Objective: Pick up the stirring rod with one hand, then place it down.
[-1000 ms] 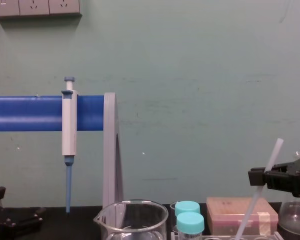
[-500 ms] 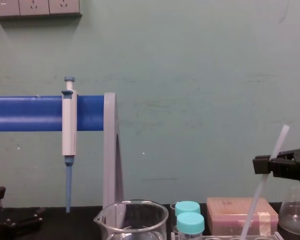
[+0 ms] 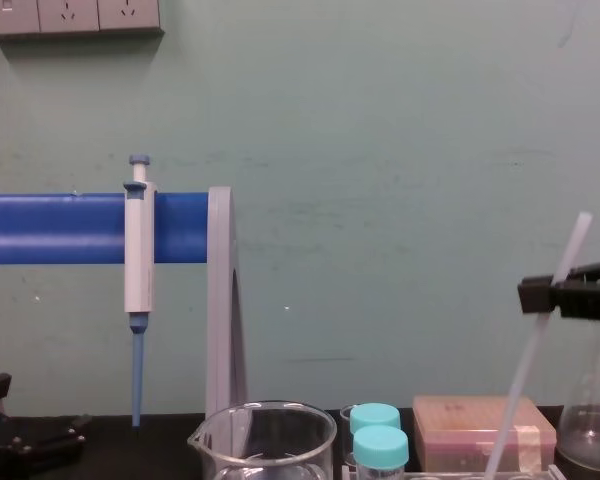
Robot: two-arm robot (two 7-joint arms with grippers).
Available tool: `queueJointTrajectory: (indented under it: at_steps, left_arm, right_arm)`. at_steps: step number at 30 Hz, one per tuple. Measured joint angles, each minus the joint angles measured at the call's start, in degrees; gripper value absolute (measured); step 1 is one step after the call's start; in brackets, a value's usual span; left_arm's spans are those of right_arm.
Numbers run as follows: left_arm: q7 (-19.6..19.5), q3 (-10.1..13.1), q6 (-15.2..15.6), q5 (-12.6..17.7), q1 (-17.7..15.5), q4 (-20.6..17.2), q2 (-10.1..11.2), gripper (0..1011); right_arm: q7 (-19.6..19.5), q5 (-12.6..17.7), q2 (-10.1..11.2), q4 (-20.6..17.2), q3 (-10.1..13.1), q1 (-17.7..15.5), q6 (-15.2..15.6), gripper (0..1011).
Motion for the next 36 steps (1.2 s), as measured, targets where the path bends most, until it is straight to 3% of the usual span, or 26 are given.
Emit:
queueJointTrajectory:
  at_steps: [11, 21, 36]
  left_arm:
    - [0.0, 0.0, 0.0, 0.0, 0.0, 0.0, 0.0, 1000]
    - [0.0, 0.0, 0.0, 0.0, 0.0, 0.0, 0.0, 1000]
    - [0.0, 0.0, 0.0, 0.0, 0.0, 0.0, 0.0, 1000]
  right_arm:
    - [0.6, 1.5, 1.4, 0.0, 0.7, 2.7, 2.3, 71]
    - [1.4, 1.1, 1.7, 1.0, -1.1, 6.0, 4.2, 71]
    - [1.4, 1.3, 2.0, 0.3, -2.3, 7.1, 4.8, 71]
